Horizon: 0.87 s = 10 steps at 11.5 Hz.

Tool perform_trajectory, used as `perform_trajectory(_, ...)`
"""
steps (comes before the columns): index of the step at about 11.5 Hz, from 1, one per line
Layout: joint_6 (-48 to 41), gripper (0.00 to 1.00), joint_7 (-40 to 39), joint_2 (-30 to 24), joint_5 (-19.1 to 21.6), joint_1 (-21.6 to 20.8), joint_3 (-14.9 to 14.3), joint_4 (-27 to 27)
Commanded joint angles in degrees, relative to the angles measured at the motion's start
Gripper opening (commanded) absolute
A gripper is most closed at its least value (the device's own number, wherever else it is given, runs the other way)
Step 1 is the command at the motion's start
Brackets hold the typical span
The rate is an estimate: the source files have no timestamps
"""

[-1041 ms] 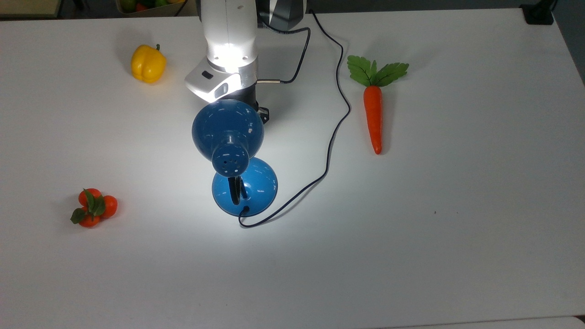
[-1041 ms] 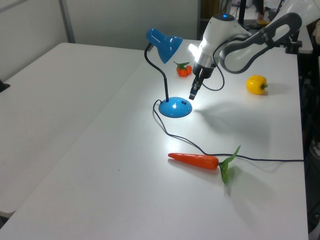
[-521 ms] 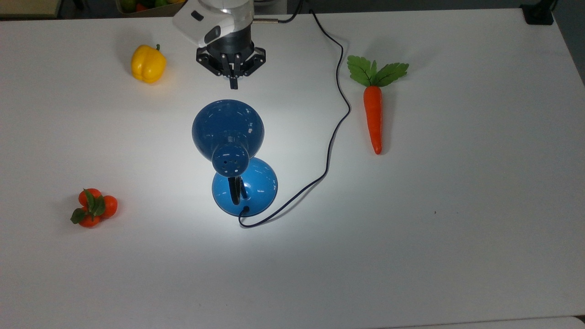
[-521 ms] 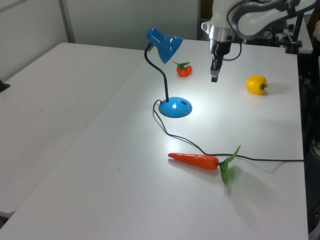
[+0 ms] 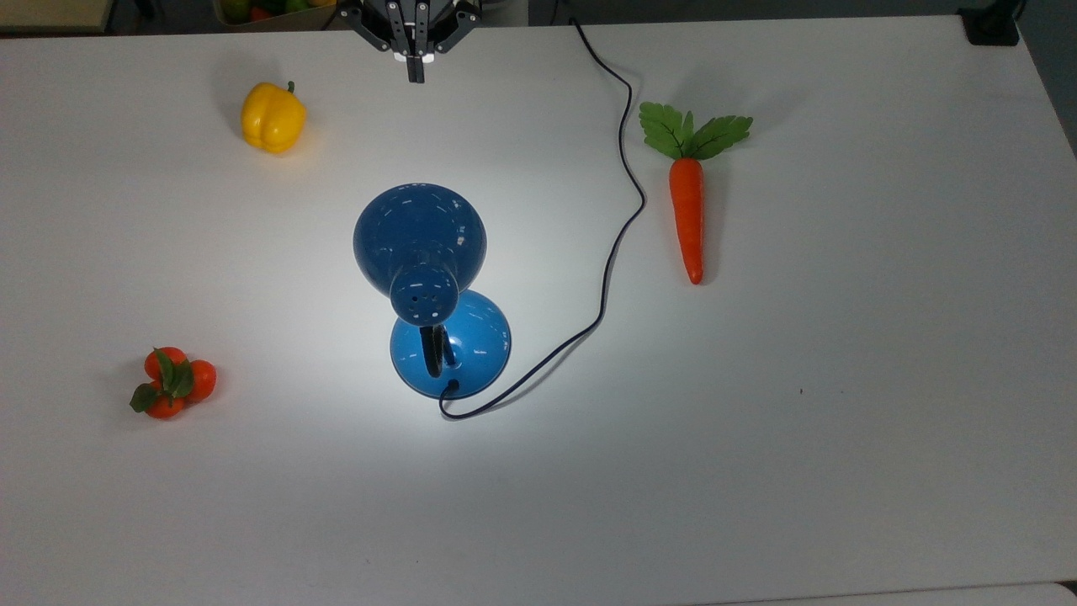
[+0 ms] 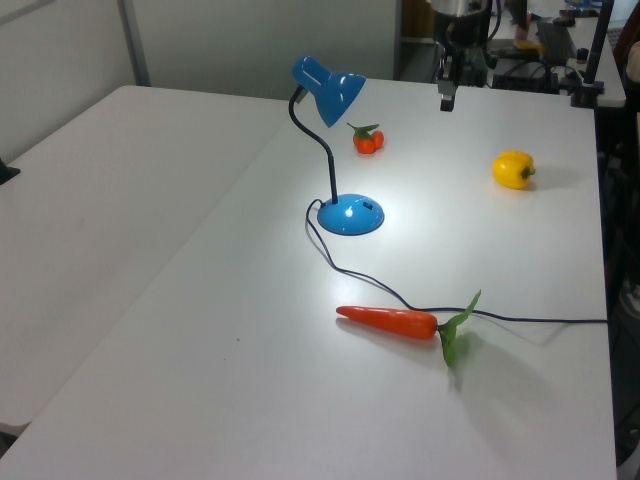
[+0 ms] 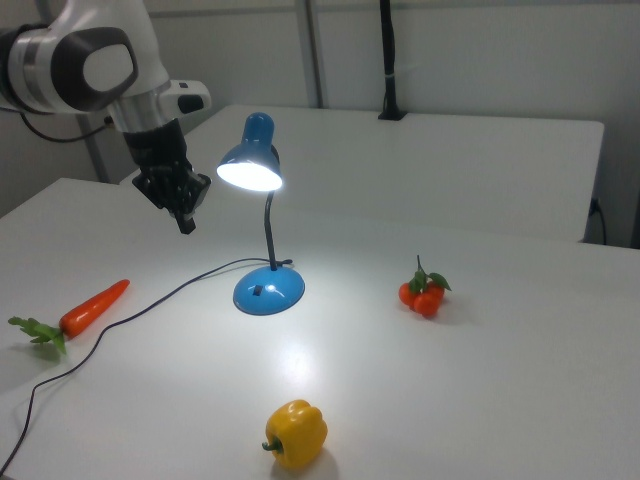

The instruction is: Turn on desk lamp

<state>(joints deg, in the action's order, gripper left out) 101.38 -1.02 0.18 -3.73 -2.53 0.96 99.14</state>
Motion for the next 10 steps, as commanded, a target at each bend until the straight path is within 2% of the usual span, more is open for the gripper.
perform_trajectory(1,-3.9,0.0,1.3,-2.5,0.0,-0.5,0.0,-1.1)
perform_trajectory(5,-7.8,0.0,1.4,-3.3,0.1,-0.8,-0.3,-1.2)
perform_trajectory(6,-8.3,0.11,1.4,-3.3,0.1,-0.7,-0.5,-1.8)
perform_trajectory(9,-9.9,0.8,0.3,-3.2,0.1,0.3,-1.0,-3.7)
perform_trajectory(10,-10.0,0.95,0.3,-3.3,-0.4,0.5,-0.9,-3.7)
